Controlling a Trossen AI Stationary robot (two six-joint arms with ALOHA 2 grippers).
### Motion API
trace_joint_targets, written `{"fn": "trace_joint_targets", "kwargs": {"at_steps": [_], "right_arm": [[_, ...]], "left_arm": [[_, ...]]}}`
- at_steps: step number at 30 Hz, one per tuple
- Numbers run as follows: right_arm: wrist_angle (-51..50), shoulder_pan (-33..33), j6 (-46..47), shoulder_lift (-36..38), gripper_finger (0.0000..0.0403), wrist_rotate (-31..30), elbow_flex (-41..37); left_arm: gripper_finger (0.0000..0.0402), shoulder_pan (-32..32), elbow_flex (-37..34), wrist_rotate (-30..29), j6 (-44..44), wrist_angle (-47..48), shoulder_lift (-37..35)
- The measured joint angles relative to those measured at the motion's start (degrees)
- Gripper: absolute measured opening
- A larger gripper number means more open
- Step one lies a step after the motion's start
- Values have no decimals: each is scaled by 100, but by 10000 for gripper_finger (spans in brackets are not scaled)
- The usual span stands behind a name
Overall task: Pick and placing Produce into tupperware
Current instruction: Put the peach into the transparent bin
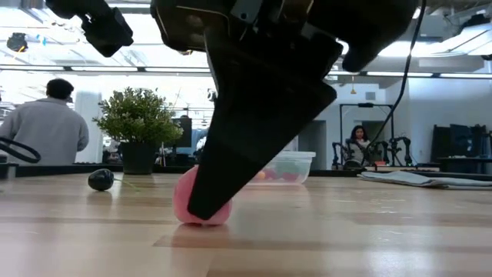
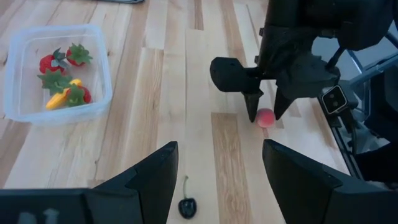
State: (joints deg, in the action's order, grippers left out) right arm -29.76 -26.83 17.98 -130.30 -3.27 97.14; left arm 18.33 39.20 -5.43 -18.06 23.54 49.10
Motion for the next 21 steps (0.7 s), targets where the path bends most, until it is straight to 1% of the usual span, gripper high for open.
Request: {"fn": "trace_joint_targets", "kwargs": {"at_steps": [4,16,21], "right_arm": [[26,9,-141,0,239,8,0],[35,35,-146,0,239,42,0],[26,35,-146,0,219,42,0]], "left_arm": [[225,1,0,0,0,6,0],[225,2,0,0,2,12,0],[225,0,0,0,0,14,0]]}}
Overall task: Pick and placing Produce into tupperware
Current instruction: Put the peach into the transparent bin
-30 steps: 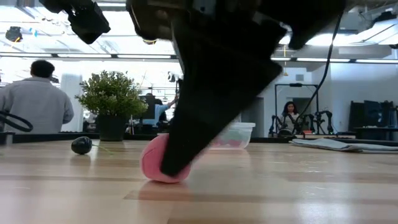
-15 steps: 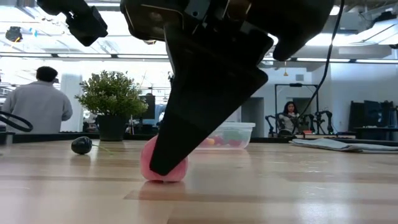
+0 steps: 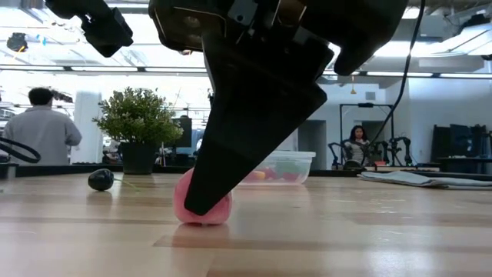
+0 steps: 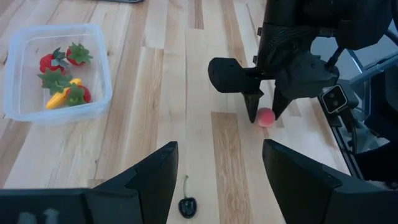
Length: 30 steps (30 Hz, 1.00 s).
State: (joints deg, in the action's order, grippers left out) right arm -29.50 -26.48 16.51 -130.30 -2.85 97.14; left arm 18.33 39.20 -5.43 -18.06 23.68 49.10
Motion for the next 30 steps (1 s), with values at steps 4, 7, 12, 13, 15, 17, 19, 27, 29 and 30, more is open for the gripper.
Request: {"fn": "trace_joint_targets", "kwargs": {"at_steps": [4,7,12,13,15,17,19,27,29,30], "right_arm": [[-5,0,0,0,191,0,0],[-18,26,0,0,165,2,0],[-79,44,0,2,125,2,4],[-122,57,0,6,121,-2,8],[-295,82,2,48,118,-2,8],[-420,133,34,95,120,-2,7],[-586,221,129,202,124,-4,0],[-1167,833,194,1241,121,-565,-2],[-1303,1052,191,1548,123,-819,0],[-1392,1178,182,1680,125,-942,3]], "left_arm": [[225,2,0,0,-1,0,0],[225,0,0,0,1,0,0],[225,2,0,0,2,0,0],[225,2,0,0,2,0,0],[225,2,0,1,2,2,-1],[225,2,0,2,2,0,0],[225,1,0,2,1,0,0],[225,1,0,2,2,-1,-1],[225,1,0,1,2,-3,-1],[225,2,0,1,2,-10,-1]]}}
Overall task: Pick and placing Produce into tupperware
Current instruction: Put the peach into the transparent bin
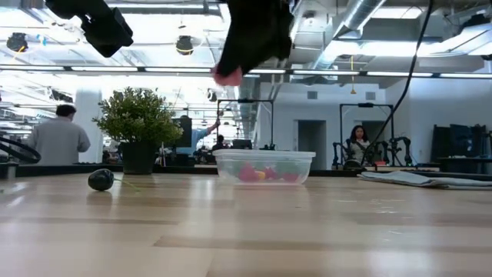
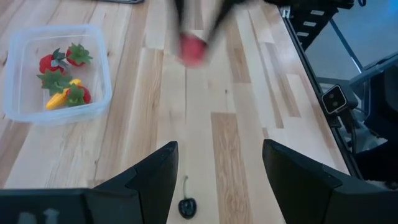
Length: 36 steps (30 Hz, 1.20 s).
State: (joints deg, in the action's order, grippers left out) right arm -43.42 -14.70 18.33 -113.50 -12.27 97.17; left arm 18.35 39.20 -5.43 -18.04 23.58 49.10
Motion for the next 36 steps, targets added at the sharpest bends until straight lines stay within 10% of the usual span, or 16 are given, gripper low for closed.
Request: {"fn": "trace_joint_targets", "kwargs": {"at_steps": [9,15,36], "right_arm": [[-558,1267,-33,372,130,-428,3],[-449,1981,59,18,134,321,-249],[35,2159,-79,-961,151,542,-217]], "left_arm": [[225,-1,0,0,34,-16,0],[225,-2,0,0,-14,-25,-2],[225,-52,2,-179,-127,-91,52]]}}
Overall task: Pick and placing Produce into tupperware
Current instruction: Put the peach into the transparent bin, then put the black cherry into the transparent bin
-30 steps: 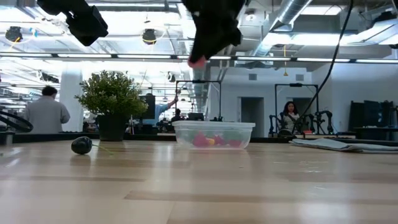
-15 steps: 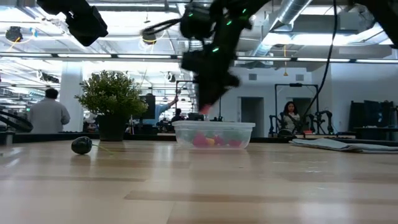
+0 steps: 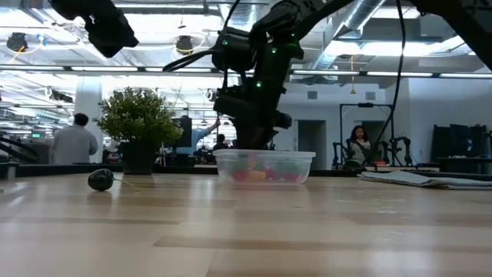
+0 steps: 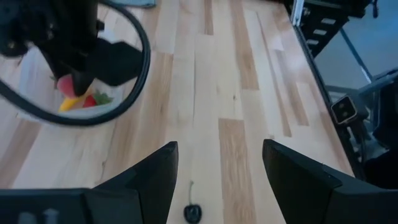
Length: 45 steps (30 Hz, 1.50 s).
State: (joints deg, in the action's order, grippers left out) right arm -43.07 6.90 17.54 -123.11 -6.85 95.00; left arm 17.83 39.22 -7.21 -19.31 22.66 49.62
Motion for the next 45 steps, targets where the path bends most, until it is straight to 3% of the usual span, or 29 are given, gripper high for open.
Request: {"fn": "trace_joint_targets", "kwargs": {"at_steps": [16,27,34,38,45], "right_arm": [[-23,-11,-125,12,167,-25,0],[-71,-11,-133,22,220,-46,8],[-1398,-4,-409,57,230,-102,722],[-1650,-11,-702,462,230,-114,1219],[-1638,-102,-991,1843,230,-68,1337]], "left_arm": [[225,2,0,-119,0,12,1],[225,2,0,-119,0,12,1],[225,2,0,-119,2,14,1],[225,2,0,-119,68,40,-1],[225,2,0,-105,17,95,-2]]}}
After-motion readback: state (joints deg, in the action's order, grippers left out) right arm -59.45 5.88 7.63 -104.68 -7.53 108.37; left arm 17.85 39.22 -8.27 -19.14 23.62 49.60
